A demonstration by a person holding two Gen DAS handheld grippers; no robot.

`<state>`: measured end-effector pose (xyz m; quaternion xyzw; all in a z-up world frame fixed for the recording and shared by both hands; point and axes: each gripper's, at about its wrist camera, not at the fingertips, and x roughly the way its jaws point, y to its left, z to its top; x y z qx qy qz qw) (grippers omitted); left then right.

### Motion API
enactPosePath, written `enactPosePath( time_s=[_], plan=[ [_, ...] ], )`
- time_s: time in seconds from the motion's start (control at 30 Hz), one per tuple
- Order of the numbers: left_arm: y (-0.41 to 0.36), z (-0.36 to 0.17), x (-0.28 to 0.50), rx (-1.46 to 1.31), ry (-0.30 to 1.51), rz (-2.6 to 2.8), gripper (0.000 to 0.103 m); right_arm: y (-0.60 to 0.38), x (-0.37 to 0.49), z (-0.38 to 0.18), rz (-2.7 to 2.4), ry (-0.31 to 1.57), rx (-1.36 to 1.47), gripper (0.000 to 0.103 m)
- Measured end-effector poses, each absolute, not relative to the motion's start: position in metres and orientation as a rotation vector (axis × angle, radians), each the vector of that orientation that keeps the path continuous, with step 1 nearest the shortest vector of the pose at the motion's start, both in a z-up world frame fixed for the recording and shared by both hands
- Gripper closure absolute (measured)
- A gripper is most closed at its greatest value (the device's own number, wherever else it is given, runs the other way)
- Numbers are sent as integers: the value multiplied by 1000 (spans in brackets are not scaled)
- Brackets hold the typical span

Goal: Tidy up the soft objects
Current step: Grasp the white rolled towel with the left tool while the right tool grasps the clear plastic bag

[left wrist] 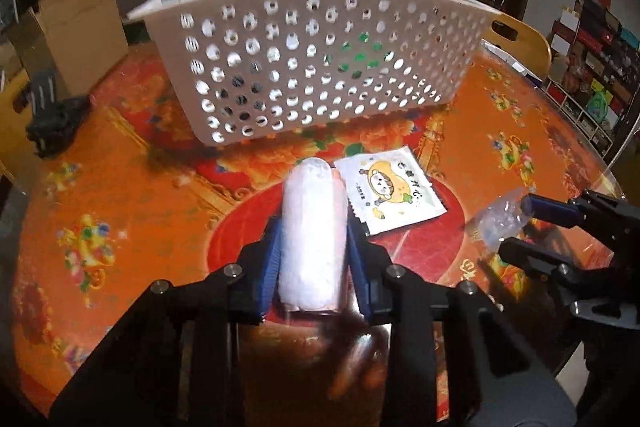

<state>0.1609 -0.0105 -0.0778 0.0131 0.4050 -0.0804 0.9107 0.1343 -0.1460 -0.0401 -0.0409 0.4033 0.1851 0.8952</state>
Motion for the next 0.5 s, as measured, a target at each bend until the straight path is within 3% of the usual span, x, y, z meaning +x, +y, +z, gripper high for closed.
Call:
enactPosePath(
  time_s=[0.5],
  plan=[
    [8, -56, 136, -18, 770, -154, 73, -148, 131, -36, 399, 805, -80, 51]
  ],
)
